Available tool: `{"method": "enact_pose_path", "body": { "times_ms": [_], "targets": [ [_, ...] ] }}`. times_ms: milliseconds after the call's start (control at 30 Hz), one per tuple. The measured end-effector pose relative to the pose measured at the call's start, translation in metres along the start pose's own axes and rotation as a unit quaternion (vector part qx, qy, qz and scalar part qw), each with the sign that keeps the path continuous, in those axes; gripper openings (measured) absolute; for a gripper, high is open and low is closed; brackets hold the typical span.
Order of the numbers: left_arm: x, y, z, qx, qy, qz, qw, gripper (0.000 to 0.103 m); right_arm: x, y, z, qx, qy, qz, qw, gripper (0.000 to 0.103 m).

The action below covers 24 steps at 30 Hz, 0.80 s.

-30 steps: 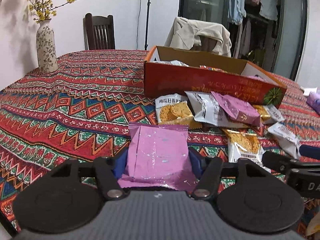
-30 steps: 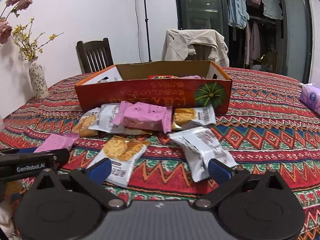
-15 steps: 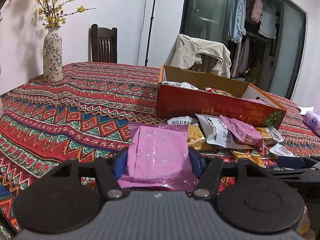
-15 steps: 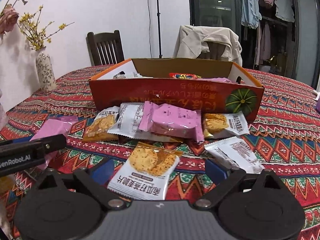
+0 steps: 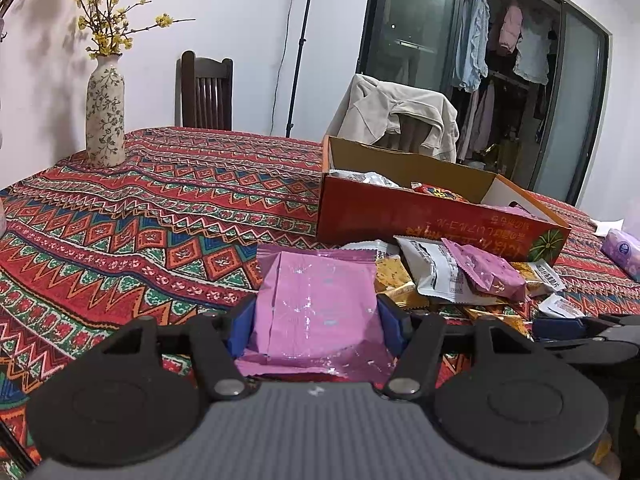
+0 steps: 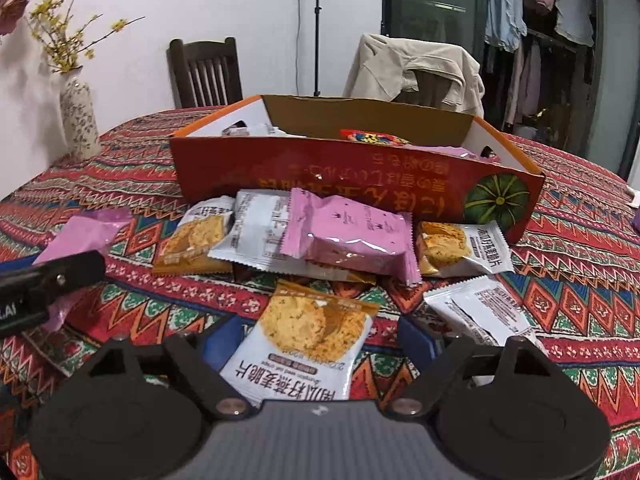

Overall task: Organize snacks
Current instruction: 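Grasp the white pumpkin-seed biscuit packet with the right gripper while the left gripper holds the lilac packet, then carry both packets over the cardboard box and open both grippers inside it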

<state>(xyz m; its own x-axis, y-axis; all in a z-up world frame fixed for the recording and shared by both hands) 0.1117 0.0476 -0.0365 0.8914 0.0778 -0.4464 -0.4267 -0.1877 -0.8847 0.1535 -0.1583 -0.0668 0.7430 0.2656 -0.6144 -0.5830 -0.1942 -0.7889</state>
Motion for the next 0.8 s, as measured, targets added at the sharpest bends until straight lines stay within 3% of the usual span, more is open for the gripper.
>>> {"method": "enact_pose_path", "body": {
  "times_ms": [133,400,800],
  "targets": [
    [-0.001,0.0,-0.003,0.001,0.003,0.0,1.0,0.064,-0.003,0.001,0.001,-0.002,-0.007,-0.004,1.0,0.078],
    [-0.007,0.0,-0.008,0.005,0.008,-0.004,0.9999,0.064,-0.012,0.002,0.003,-0.007,-0.009,-0.019,1.0,0.047],
    [-0.009,-0.029,-0.012,0.038,0.028,-0.032,0.9984,0.064,-0.042,-0.01,-0.023,-0.012,-0.011,-0.068,0.998,0.042]
  ]
}}
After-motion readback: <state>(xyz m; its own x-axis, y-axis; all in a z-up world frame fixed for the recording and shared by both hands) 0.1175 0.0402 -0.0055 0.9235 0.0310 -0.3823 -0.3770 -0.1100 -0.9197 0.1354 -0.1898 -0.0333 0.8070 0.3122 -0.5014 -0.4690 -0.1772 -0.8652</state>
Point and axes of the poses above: each gripper's, at about its wrist camera, not at the fingertips, and x roughly the way its jaws point, z to its left, y to its underside, the point moved 5 cm from there along x, roughly the way its jaws point, and after that the axes turned 2 degrees about -z, right-handed, at the moved point
